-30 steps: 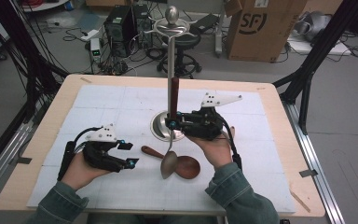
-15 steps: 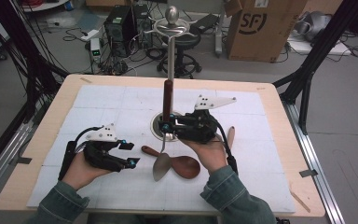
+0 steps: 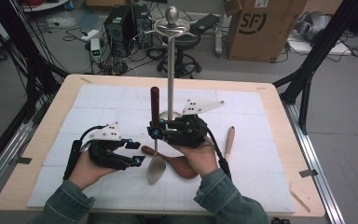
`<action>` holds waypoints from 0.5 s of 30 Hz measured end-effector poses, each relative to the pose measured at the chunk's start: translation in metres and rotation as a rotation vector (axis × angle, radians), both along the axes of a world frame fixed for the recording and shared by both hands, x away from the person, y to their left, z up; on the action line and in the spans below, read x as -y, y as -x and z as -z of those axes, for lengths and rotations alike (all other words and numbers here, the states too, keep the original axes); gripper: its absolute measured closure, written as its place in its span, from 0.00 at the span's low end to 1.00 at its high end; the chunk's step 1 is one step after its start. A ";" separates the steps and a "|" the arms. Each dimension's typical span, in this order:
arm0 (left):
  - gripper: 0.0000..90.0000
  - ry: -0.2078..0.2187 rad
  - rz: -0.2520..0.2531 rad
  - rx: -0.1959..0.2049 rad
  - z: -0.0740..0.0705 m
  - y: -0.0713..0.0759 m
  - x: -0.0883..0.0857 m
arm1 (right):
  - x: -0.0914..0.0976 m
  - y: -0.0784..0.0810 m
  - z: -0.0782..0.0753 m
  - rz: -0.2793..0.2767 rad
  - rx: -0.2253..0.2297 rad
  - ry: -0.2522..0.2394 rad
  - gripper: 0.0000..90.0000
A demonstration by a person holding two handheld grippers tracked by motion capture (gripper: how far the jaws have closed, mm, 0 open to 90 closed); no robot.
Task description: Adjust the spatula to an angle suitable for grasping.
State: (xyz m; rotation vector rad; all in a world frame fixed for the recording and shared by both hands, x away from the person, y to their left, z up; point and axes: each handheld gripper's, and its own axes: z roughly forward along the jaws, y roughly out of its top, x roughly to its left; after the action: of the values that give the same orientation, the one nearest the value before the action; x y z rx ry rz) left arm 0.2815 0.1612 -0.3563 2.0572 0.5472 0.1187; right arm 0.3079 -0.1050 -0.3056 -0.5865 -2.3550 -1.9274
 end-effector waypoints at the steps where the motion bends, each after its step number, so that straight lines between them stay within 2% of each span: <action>1: 0.52 0.002 -0.001 0.001 -0.001 0.000 0.000 | -0.001 0.000 0.000 0.001 0.001 0.002 0.80; 8: 0.58 0.053 0.016 0.000 -0.002 -0.001 0.005 | -0.009 0.001 0.002 0.004 -0.005 0.003 0.80; 15: 0.65 0.071 0.030 0.001 -0.004 -0.001 0.011 | -0.013 0.002 0.003 0.007 -0.005 0.003 0.80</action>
State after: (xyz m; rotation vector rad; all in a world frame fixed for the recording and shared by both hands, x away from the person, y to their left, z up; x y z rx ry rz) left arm 0.2828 0.1507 -0.3526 1.9948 0.5130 0.0819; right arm 0.3061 -0.0920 -0.3087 -0.5992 -2.3567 -1.9234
